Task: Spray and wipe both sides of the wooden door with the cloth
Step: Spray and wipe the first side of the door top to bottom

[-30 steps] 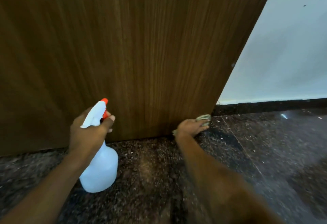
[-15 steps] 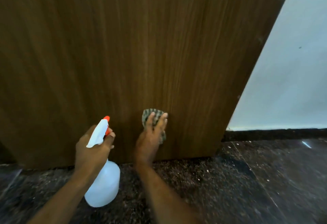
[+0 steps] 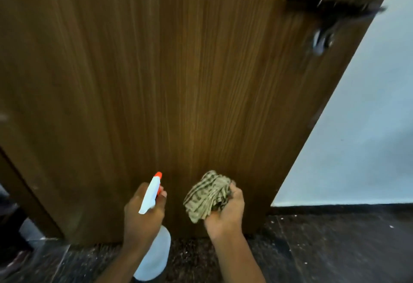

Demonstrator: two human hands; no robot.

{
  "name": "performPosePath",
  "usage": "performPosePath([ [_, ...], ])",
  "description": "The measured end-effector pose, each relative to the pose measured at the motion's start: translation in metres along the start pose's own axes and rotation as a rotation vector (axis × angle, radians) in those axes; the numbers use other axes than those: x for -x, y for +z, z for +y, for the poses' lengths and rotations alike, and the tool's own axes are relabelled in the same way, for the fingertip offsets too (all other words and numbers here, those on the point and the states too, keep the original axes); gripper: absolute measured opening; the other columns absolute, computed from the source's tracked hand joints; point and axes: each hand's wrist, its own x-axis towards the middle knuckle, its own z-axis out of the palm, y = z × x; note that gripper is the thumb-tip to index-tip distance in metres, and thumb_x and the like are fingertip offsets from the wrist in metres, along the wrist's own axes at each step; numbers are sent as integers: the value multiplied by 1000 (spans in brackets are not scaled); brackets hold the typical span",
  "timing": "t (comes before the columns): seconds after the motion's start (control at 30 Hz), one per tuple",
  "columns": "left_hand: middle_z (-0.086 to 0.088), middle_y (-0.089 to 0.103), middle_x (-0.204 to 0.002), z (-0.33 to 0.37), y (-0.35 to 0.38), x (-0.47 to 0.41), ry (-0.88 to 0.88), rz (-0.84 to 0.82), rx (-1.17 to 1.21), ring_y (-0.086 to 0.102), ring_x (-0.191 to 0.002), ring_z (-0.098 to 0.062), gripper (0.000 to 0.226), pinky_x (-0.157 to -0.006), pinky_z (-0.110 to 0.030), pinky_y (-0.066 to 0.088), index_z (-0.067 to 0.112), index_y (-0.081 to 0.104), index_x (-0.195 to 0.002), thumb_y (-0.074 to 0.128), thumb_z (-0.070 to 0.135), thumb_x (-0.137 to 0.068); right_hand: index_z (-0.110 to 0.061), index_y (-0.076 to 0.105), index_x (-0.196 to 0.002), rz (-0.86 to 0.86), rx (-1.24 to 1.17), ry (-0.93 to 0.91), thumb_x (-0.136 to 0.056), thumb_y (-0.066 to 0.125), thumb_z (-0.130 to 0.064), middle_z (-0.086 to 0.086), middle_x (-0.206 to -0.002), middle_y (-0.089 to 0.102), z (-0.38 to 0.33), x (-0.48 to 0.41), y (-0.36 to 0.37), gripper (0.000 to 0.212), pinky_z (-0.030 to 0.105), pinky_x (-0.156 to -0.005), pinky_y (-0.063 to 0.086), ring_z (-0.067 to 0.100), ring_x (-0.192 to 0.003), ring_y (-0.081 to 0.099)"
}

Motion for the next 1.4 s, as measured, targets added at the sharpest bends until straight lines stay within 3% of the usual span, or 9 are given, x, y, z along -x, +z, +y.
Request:
performPosePath([
  [0.1, 0, 66, -79, 95, 6, -17, 55, -7, -43, 64, -72, -17, 16, -59, -22, 53, 28, 62, -89, 69, 15, -83, -19, 63, -126, -7, 205, -39, -94, 65, -40, 13, -120, 70, -46, 57, 54, 38, 53, -100, 49, 33, -112, 65],
  [0.27, 1, 66, -88, 274, 11, -37, 43, -57, -24, 64, -82, -20, 25, -68, -35, 58, 30, 59, -100, 68, 13, -84, -28, 54, -126, 82, 934, -808, -98, 60, -25, -8, -111, 65, -178, 158, 174, 29, 15, -78, 50, 17, -106, 64],
  [0.4, 0, 66, -91, 402, 17, -38, 42, -98, -8, 64, -84, -21, 35, -69, -34, 56, 36, 58, -98, 62, 3, -86, -10, 60, -135, 161, 1339, -1553, -88, 70, -8, 12, -134, 57, -297, 196, 246, 48, 32, -103, 45, 22, -124, 50],
  [0.5, 1, 64, -89, 476, 27, -35, 2, -75, 18, 64, -83, -21, 32, -71, -35, 56, 40, 56, -91, 63, 9, -87, -9, 61, -134, 148, 1412, -1752, -90, 65, -15, 16, -134, 57, -370, 210, 299, 45, 38, -99, 47, 31, -124, 52],
  [0.57, 2, 64, -91, 506, 35, -29, -37, -48, 44, 64, -86, -22, 24, -72, -32, 56, 38, 56, -92, 64, 16, -87, -12, 62, -135, 48, 1674, -1716, -90, 68, -14, 15, -134, 59, -396, 207, 320, 45, 44, -99, 49, 34, -123, 55],
  [0.67, 6, 63, -97, 535, 45, -21, -124, 26, 64, 63, -90, -22, 24, -75, -31, 56, 34, 54, -104, 66, 23, -86, -19, 57, -138, -232, 2157, -1268, -91, 68, -12, 7, -135, 61, -413, 192, 326, 48, 49, -103, 51, 31, -122, 59],
  [0.83, 3, 65, -99, 549, 52, -4, -215, 87, 78, 65, -90, -24, 28, -77, -35, 58, 31, 56, -109, 68, 28, -84, -22, 54, -131, -397, 2396, -1036, -103, 49, -38, 2, -130, 62, -425, 184, 332, 32, 40, -106, 43, 25, -120, 58],
  [1.2, -3, 67, -104, 562, 63, 89, -214, 257, 133, 69, -86, -24, 39, -61, -26, 56, 18, 55, -123, 65, 26, -86, -19, 56, -128, -502, 2412, -1058, -104, 49, -29, 7, -124, 63, -426, 210, 320, 27, 41, -102, 42, 27, -118, 56],
  [1.4, -3, 65, -109, 567, 81, 143, -220, 387, 65, 66, -89, -23, 40, -67, -23, 58, 18, 54, -124, 63, 27, -87, -16, 60, -133, -621, 1889, -1150, -93, 62, -2, 8, -129, 63, -445, 284, 272, 42, 39, -99, 50, 26, -118, 59],
])
